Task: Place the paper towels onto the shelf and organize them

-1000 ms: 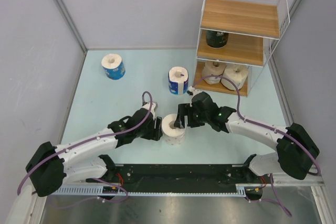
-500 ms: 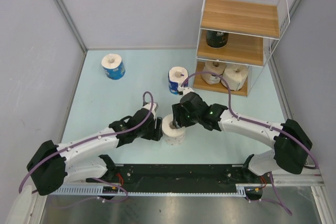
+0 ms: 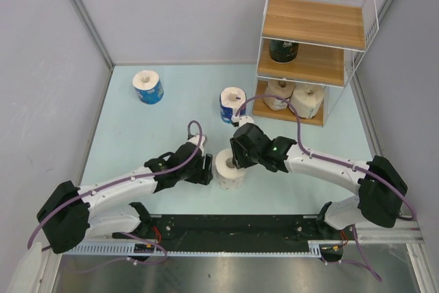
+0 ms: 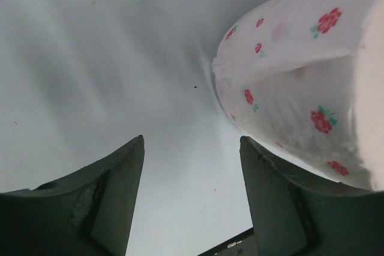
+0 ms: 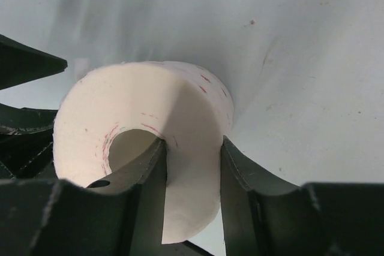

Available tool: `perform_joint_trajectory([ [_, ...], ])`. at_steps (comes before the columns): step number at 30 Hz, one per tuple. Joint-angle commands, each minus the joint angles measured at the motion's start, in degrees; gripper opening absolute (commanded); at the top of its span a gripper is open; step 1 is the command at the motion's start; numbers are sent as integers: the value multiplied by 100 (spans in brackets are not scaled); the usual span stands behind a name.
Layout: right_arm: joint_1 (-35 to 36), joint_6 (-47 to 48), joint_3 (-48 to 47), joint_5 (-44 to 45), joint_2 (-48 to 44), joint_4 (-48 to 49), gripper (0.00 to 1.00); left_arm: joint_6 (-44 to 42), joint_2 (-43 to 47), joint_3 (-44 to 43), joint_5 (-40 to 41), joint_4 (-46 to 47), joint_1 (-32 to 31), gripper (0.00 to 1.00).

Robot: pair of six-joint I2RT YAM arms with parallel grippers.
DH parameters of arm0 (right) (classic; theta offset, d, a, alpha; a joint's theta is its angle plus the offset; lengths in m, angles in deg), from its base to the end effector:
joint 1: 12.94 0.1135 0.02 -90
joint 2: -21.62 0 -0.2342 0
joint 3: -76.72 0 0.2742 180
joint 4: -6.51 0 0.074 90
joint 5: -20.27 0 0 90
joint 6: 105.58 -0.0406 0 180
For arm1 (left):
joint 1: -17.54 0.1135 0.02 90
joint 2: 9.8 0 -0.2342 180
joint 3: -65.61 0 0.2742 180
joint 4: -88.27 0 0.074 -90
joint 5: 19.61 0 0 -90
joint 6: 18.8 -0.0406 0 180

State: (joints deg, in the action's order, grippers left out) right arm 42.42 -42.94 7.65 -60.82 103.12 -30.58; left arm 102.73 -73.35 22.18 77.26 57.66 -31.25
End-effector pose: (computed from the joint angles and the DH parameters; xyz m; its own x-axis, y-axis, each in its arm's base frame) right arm 0.1912 0.2657 0.1993 -0.7313 -0.2597 -0.6307 -0.4724 0.8598 0.1937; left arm 0.1654 -0.1815 0.1404 -0.7992 0.1246 -0.5880 0.3274 0.9106 -0.2521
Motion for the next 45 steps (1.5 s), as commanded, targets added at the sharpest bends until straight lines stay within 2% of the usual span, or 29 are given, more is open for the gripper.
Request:
perform_joint_trajectory([
  [1, 11, -95, -220, 682, -553, -25, 28, 46, -35, -94, -28, 172, -16, 70],
  [4, -7, 10, -229, 1103, -1028, 124, 27, 55, -26, -94, -28, 181, -16, 70],
  [10, -428, 441, -764, 1262, -1601, -6, 27, 73, -52, -121, -37, 189, -16, 70],
  [17, -1342, 1337, -2424, 1350, -1646, -499, 26, 81, -61, -147, -11, 172, -16, 70],
  [25, -2440, 2058, -4628, 1509, -978, -781, 26, 178, 44, -94, 16, 172, -16, 70],
  [28, -2573, 2225, -5393, 1491, -663, -869, 26, 169, 132, -50, 68, 137, -16, 70],
  [38, -2941, 2691, -7064, 1562, 374, -1027, 25, 231, 168, 38, 112, 198, -16, 71],
  [42, -3188, 2613, -8346, 1482, 1175, -1860, 26, 205, 89, 29, 95, 224, -7, 71],
  [45, -3250, 2639, -8420, 1438, 1316, -1696, 26, 170, -26, -33, 60, 242, -7, 71],
])
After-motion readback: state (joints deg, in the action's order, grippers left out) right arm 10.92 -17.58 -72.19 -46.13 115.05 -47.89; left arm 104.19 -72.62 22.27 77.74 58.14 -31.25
